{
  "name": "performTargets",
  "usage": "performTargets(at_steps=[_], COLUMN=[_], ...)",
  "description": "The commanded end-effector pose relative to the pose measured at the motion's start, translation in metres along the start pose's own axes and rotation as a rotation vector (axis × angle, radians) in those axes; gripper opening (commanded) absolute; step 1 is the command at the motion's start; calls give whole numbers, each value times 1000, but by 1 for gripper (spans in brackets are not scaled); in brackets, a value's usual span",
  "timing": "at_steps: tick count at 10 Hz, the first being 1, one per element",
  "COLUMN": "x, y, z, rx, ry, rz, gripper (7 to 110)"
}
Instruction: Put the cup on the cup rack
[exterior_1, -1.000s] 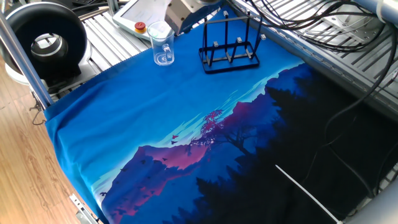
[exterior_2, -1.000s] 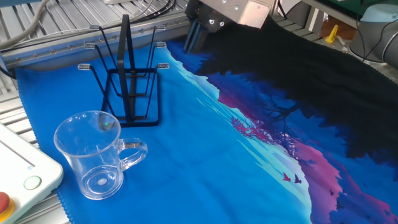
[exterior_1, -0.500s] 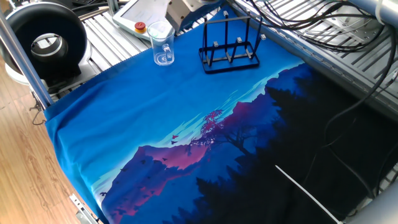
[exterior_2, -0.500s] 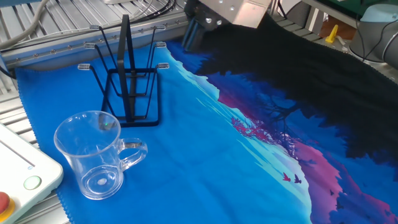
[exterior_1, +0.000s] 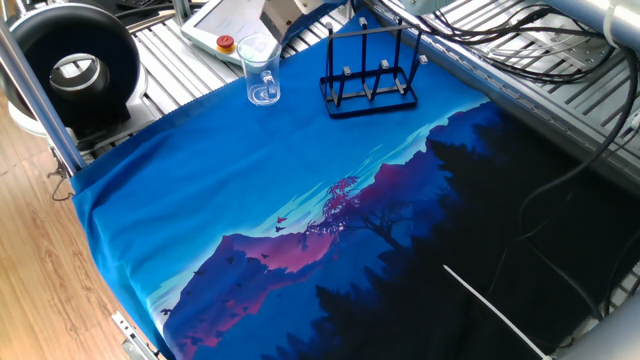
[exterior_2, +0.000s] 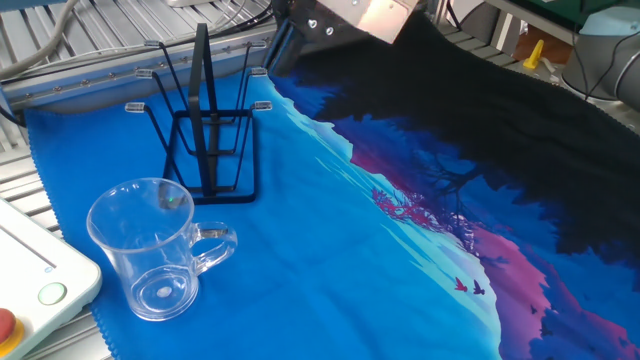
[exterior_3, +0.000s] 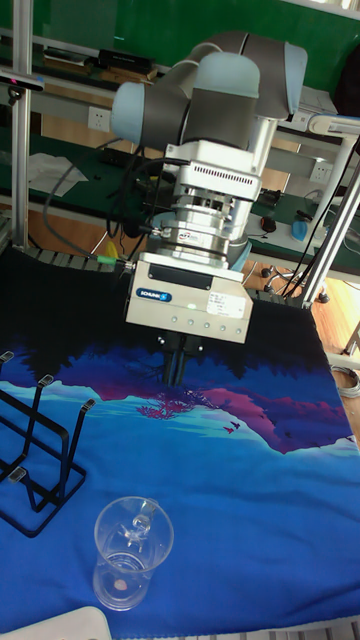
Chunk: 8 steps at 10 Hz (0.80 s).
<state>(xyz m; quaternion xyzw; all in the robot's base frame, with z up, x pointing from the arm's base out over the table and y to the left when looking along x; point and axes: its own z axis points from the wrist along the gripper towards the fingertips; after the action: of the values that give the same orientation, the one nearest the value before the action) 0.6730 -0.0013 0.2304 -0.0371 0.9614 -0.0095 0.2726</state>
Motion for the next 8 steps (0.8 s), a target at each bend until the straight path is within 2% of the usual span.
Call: performTargets(at_steps=[1, 2, 3, 4, 5, 6, 7, 8], x=[0, 8, 31, 40, 37, 36, 43, 51], y=[4, -3, -9, -2, 17, 14, 14, 10], z=[-1, -1, -3, -5, 7, 25, 44, 69], rx=[-21, 5, 31, 3, -79, -85, -90, -74], ry=[0, 32, 124, 163, 163, 156, 162, 162], rz=[39, 28, 10, 8, 38, 32, 38, 44], gripper=[7, 7, 7, 7, 7, 7, 7, 7])
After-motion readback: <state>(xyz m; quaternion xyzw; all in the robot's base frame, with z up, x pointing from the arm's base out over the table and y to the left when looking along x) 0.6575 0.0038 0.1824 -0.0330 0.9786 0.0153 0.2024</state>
